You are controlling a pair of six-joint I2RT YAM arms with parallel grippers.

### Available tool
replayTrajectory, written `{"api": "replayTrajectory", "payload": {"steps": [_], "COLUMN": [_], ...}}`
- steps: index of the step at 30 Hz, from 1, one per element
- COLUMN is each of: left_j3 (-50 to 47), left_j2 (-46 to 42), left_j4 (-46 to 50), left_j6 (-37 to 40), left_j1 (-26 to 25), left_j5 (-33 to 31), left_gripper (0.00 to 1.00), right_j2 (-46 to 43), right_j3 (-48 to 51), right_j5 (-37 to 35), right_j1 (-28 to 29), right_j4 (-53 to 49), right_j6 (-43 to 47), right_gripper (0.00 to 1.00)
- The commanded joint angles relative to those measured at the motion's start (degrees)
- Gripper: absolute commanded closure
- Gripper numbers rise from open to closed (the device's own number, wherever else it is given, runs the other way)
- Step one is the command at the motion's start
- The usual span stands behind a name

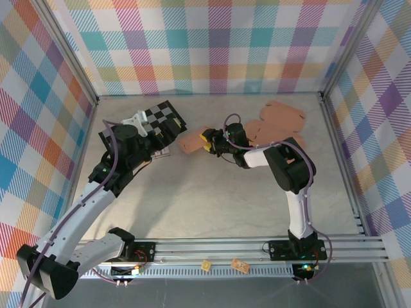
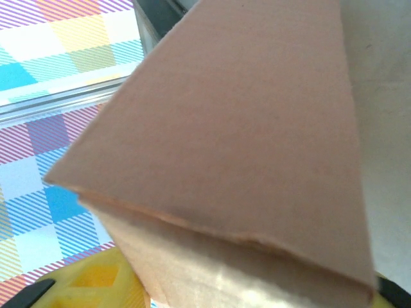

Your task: Fold the paper box

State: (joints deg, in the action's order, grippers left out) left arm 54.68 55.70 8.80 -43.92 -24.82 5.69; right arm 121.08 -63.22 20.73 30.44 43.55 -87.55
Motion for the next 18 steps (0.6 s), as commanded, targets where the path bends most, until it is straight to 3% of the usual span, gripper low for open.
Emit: {"api": "replayTrajectory", "payload": {"steps": [1,9,14,18], "left_j3": [-1.32,-2.11,-1.85,-1.86], "left_j2": [-2.68,-1.96,-0.71,0.52], "left_j4": [-2.77,-1.74,-0.1,-0.57], "left_j6": [-0.01,-3.51,-4.13,-4.84], "left_j1": [1.33,1.62,1.88,1.97], "left_j5": [2.71,3.95,5.62,7.16], "left_gripper": [0.0,0.0,0.0,0.0], "right_j2": [1.29,3.41,0.21,-1.64], "right_j3": [0.27,-0.81,-1.75,-3.74], "right_j5": [0.58,2.89,1.67,1.51], "right_j1": [-0.2,-0.04,0.09,0.16], "right_j4": [6.93,1.43,-12.32,-20.92], "right_j6": [-0.79,-1.75,-0.72,-0.71], "right_gripper": [0.58,0.49,0.37,0.33]}}
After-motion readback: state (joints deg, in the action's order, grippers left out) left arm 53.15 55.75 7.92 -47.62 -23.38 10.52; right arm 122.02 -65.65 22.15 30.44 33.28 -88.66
